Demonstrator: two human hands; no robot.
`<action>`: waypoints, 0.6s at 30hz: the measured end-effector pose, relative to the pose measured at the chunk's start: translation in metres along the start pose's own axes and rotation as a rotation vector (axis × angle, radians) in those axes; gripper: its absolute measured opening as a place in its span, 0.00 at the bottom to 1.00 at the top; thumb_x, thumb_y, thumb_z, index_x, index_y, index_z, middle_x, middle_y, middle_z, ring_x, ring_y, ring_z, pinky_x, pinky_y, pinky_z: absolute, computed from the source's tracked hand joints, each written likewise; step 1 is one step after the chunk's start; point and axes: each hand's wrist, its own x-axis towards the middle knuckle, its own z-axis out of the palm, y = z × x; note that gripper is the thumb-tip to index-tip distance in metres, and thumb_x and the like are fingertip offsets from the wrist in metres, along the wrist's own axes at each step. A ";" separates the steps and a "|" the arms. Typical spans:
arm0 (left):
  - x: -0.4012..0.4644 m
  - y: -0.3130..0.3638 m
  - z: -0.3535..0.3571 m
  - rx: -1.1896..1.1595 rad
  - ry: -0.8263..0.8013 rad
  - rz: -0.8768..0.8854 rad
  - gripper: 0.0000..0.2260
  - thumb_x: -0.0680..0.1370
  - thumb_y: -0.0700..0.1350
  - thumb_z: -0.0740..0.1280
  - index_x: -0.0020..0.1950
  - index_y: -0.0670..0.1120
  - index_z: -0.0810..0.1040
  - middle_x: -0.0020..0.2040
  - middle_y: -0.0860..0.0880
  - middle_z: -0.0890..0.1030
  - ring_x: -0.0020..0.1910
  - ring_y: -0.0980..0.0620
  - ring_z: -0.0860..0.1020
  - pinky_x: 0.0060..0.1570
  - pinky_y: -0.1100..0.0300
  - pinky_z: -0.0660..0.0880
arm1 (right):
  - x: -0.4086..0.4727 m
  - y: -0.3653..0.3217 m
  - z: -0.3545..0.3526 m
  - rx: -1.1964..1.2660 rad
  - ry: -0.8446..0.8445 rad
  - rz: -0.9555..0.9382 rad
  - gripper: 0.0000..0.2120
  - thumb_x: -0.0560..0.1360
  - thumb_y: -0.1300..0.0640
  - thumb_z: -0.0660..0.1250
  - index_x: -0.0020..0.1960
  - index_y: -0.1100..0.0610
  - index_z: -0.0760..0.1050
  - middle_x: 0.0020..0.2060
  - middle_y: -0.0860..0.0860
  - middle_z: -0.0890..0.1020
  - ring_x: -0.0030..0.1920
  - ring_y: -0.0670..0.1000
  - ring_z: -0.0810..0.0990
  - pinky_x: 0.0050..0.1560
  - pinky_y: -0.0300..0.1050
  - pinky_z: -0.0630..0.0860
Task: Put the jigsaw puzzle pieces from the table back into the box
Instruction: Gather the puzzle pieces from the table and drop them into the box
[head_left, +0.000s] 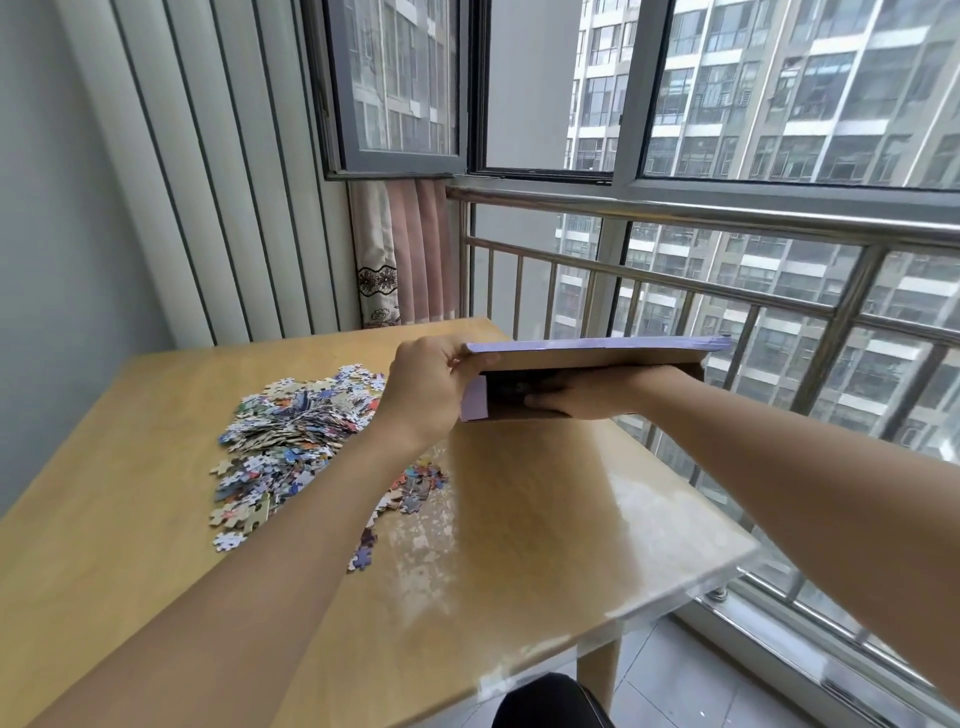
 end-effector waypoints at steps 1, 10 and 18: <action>-0.002 -0.001 0.001 0.007 0.004 0.014 0.13 0.78 0.54 0.66 0.51 0.49 0.87 0.42 0.44 0.85 0.45 0.40 0.81 0.44 0.47 0.78 | -0.002 -0.001 -0.002 -0.017 -0.004 -0.003 0.22 0.84 0.41 0.52 0.77 0.42 0.65 0.74 0.45 0.71 0.73 0.52 0.68 0.76 0.48 0.59; -0.013 -0.008 0.000 -0.004 0.022 0.024 0.12 0.81 0.53 0.66 0.46 0.47 0.84 0.37 0.48 0.83 0.37 0.44 0.76 0.37 0.51 0.72 | -0.017 -0.007 0.019 0.131 0.132 -0.074 0.16 0.85 0.56 0.55 0.69 0.49 0.76 0.64 0.48 0.79 0.60 0.52 0.76 0.66 0.43 0.69; -0.016 -0.013 0.006 -0.022 0.031 -0.046 0.09 0.82 0.47 0.66 0.54 0.48 0.86 0.46 0.49 0.86 0.48 0.45 0.83 0.47 0.51 0.78 | -0.027 -0.027 0.015 0.202 0.167 -0.139 0.18 0.85 0.54 0.57 0.73 0.48 0.72 0.70 0.47 0.74 0.68 0.51 0.71 0.69 0.43 0.65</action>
